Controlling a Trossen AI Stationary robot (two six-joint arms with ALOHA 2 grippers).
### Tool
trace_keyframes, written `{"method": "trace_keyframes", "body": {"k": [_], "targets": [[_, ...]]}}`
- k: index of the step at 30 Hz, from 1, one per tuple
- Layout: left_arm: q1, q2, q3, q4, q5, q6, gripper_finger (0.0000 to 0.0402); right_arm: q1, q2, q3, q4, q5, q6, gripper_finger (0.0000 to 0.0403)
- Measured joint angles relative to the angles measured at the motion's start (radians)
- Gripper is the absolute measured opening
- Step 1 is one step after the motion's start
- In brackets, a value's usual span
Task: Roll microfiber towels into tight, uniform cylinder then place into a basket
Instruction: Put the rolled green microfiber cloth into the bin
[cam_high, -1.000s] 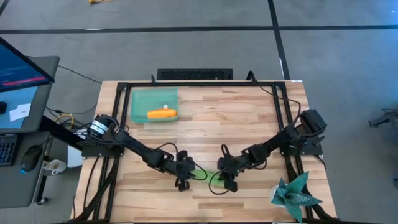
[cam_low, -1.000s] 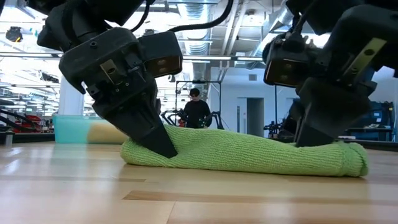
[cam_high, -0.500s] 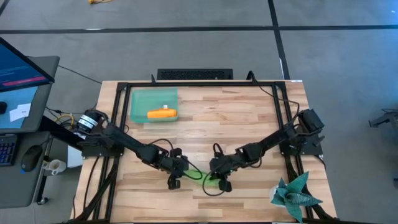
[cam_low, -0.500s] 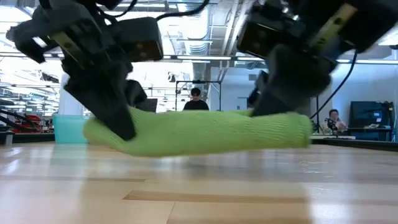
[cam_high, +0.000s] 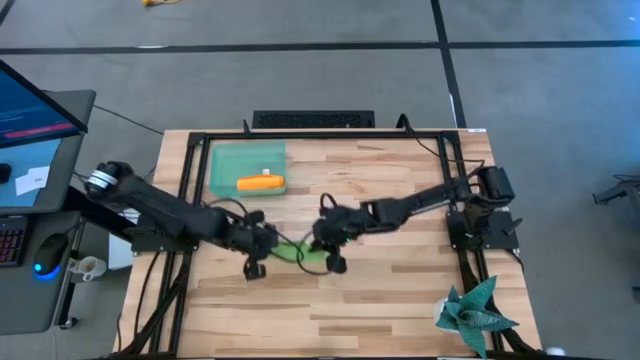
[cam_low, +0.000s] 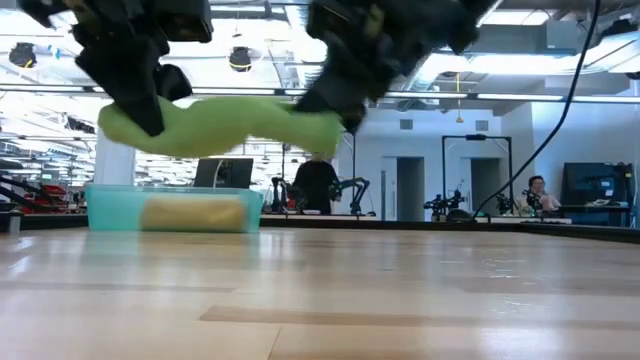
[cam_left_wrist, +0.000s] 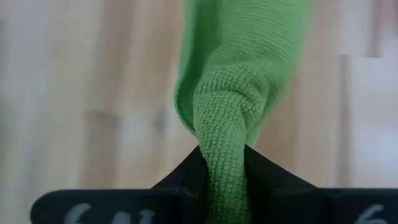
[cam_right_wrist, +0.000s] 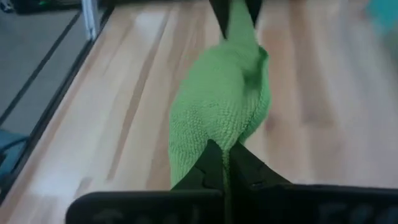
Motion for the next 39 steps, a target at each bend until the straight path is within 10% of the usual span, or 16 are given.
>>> {"method": "trace_keyframes", "body": {"k": [14,28,39], "targets": [[0.439,-0.261,0.002,-0.217,-0.055,0.209,0.0045,-0.269,0.0,0.172,-0.055,-0.065,-0.258,0.0012],[0.877,-0.268,0.004,-0.14,0.068,0.455,0.0045,-0.44,0.064,0.215,0.118,-0.135,-0.292,0.0014],[1.072,-0.264,0.002,-0.201,-0.038,0.541,0.0045,-0.509,0.37,0.64,-0.046,-0.209,-0.312,0.0016]]}}
